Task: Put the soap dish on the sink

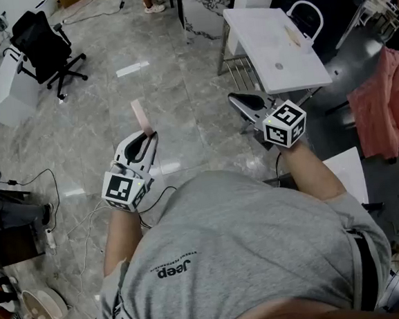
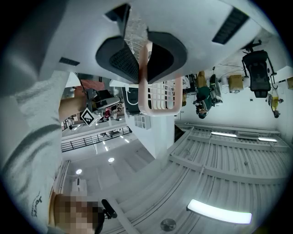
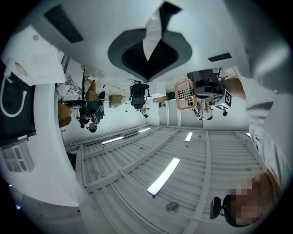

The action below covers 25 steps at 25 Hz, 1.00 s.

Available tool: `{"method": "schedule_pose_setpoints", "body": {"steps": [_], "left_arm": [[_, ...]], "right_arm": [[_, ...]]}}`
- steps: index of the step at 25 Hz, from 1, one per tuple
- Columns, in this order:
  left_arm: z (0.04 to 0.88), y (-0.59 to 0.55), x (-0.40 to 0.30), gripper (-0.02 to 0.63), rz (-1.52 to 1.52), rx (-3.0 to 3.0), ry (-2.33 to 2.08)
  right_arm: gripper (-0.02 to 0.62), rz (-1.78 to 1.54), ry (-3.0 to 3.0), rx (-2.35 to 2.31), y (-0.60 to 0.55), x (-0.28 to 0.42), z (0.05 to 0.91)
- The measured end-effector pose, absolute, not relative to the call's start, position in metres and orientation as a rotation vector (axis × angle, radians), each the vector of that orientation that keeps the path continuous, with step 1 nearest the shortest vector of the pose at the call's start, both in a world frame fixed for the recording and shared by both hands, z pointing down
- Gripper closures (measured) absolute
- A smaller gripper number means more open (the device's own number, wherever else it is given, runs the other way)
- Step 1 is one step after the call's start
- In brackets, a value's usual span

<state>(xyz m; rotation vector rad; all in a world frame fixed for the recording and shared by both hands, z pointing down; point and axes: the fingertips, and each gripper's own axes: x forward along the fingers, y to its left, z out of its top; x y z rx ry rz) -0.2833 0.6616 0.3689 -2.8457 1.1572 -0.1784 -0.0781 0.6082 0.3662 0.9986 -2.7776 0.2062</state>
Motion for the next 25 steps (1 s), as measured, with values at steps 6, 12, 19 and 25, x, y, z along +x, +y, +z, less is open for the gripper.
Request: {"method": "schedule_pose_setpoints", "body": {"steps": [6,12,19,25], "left_arm": [[0.369,0.665,-0.284,0.548,-0.184,-2.849,1.158],[0.367,0.664,-0.279,0.548,-0.189,-2.846,1.159],[0.362,0.656,-0.253,0.548,-0.202,-2.830,1.152],[0.353,0.646,-0.208,0.548,-0.188,-2.819,1.139]], "right_arm": [[0.546,0.203,-2.774,0.993,0.612,-0.079,0.367],[0.546,0.215,-2.778,0.998,0.609,-0.072,0.366],[0.545,0.197,-2.780,1.009,0.608,-0.047,0.361],[0.543,0.166,-2.793,1.012,0.607,-0.001,0.352]]}}
